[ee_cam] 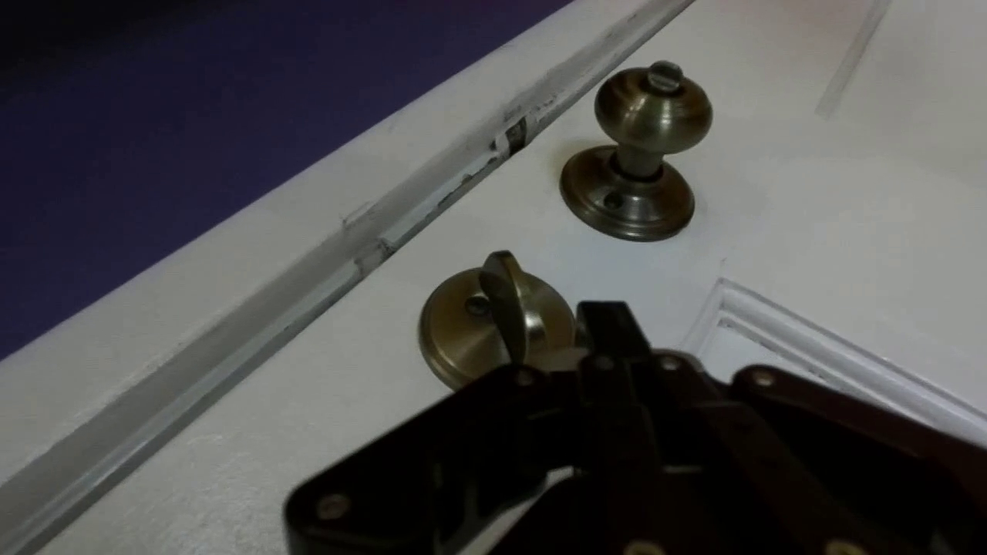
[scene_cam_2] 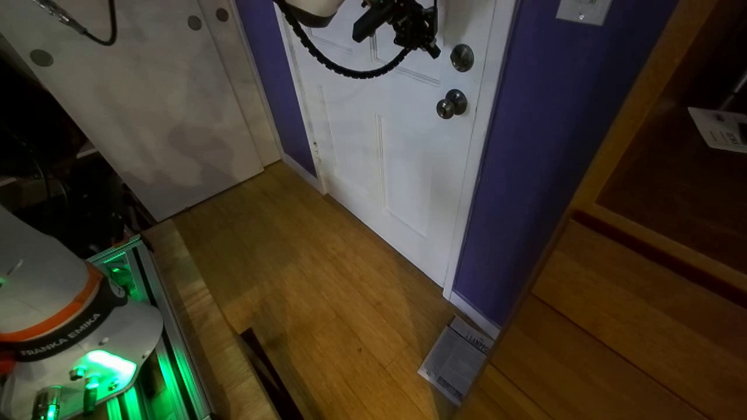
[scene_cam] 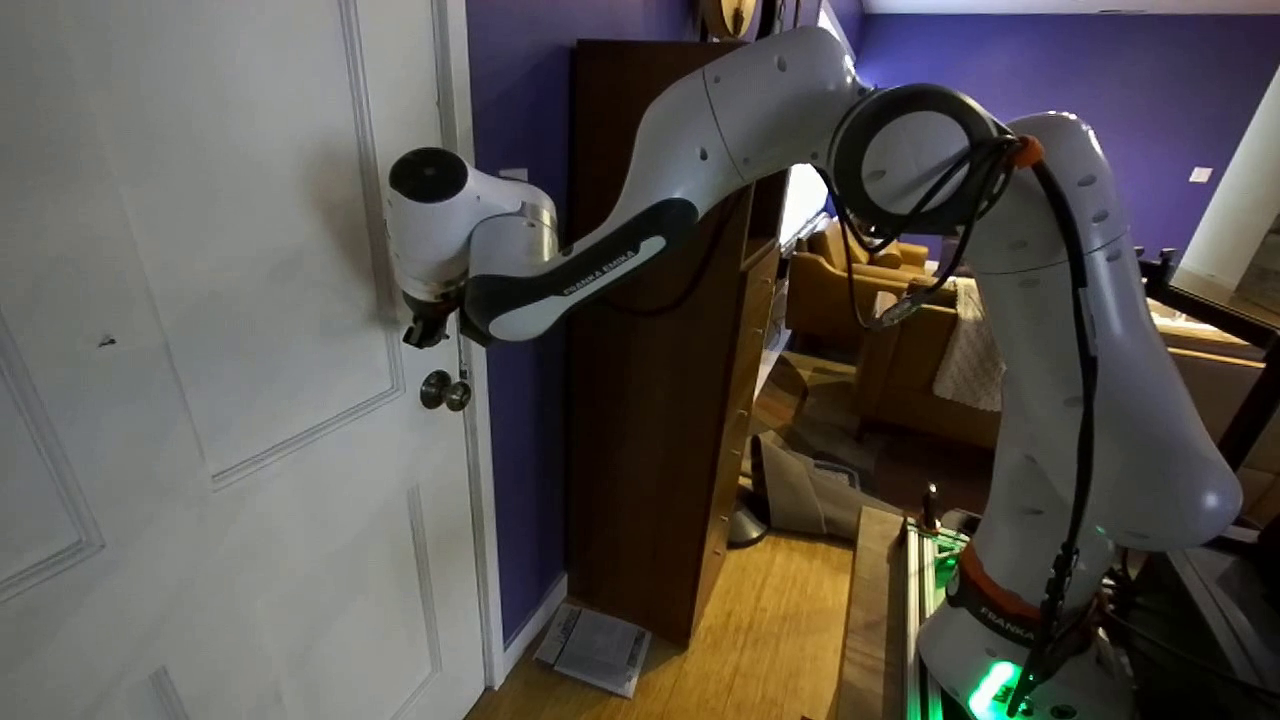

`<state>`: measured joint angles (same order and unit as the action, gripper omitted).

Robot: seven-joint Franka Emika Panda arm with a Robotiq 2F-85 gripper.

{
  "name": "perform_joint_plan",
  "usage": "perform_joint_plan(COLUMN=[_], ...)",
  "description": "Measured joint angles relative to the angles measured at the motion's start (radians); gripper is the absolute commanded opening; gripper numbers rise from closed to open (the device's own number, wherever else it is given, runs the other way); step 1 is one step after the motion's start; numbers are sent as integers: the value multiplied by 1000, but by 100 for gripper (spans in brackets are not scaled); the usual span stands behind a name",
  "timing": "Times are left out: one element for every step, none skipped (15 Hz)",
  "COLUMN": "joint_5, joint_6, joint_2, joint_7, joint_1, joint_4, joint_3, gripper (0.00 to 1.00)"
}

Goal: Lock the door

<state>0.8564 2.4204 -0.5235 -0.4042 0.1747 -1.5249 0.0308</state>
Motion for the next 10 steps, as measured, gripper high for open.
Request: perform_joint_plan(joint_5=[1, 1, 1, 1, 1, 3, 6, 10, 13, 16], joint_6=[3, 5, 7, 11, 14, 20, 26, 29, 32, 35], joint_2=[-11, -22, -33, -43, -53, -62, -70, -78, -85, -91], joint_7=[-1, -1, -1, -1, -1, -1, -2, -2, -3, -3], joint_1=[3, 5, 7, 8, 9, 12, 15, 17, 19, 21], joint_4=[11, 23, 33, 41, 50, 58, 66, 76, 85, 93], joint_3=[6, 12, 17, 20, 24, 30, 37, 44, 50, 56], gripper=[0, 0, 0, 0, 0, 0, 0, 0, 0, 0])
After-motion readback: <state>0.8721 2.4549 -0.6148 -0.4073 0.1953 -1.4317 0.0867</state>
